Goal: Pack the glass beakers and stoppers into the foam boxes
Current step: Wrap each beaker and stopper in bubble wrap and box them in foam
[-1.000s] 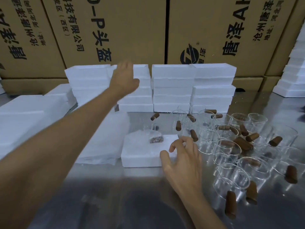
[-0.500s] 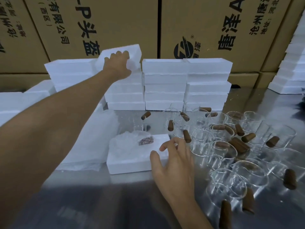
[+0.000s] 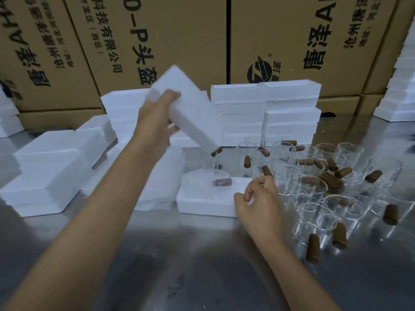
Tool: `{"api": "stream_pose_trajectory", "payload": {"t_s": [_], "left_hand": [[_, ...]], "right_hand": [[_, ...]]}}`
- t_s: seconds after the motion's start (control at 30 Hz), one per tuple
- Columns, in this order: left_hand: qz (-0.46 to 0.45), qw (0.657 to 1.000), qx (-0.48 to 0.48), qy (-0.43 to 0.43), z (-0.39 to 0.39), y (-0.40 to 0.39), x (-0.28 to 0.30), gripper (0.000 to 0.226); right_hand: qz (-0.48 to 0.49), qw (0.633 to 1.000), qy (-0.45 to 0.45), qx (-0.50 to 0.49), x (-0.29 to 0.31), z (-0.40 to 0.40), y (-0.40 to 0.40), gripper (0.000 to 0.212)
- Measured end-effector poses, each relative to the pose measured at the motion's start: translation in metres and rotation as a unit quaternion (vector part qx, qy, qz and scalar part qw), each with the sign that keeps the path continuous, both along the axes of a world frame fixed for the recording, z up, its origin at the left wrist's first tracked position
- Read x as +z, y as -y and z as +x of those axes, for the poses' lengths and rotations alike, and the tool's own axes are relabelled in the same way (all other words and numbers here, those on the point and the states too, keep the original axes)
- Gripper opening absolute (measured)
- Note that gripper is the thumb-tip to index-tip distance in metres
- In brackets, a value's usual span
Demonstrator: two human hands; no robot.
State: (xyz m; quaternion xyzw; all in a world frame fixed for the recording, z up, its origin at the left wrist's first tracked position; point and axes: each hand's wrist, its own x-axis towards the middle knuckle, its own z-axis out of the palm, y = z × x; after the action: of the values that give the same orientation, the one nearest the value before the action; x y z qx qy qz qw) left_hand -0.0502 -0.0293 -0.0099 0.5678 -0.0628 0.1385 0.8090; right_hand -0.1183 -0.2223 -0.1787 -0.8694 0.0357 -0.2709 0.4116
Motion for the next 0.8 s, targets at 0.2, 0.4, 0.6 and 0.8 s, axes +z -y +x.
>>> {"api": "stream_pose_trajectory", "payload": {"t_s": [0.2, 0.4, 0.6, 0.8], "left_hand": [[-0.273, 0.942, -0.145, -0.134, -0.047, 0.013, -0.068, 0.016], [-0.113, 0.983, -0.070, -0.129, -0.068, 0.035, -0.098, 0.039], [0.086, 0.991, 0.088, -0.060, -0.068, 0.030, -0.111, 0.101], [0.241, 0.953, 0.171, -0.072, -0.063, 0.025, -0.118, 0.039]], "right_hand": [[0.060, 0.995, 0.072, -0.032, 0.009, -0.021, 0.001, 0.017], [0.201, 0.976, 0.048, 0.069, 0.019, -0.030, -0.011, 0.056], [0.201, 0.972, 0.104, 0.064, 0.021, -0.028, -0.013, 0.033], [0.199, 0.964, 0.171, 0.043, 0.027, -0.030, -0.009, 0.022]]}}
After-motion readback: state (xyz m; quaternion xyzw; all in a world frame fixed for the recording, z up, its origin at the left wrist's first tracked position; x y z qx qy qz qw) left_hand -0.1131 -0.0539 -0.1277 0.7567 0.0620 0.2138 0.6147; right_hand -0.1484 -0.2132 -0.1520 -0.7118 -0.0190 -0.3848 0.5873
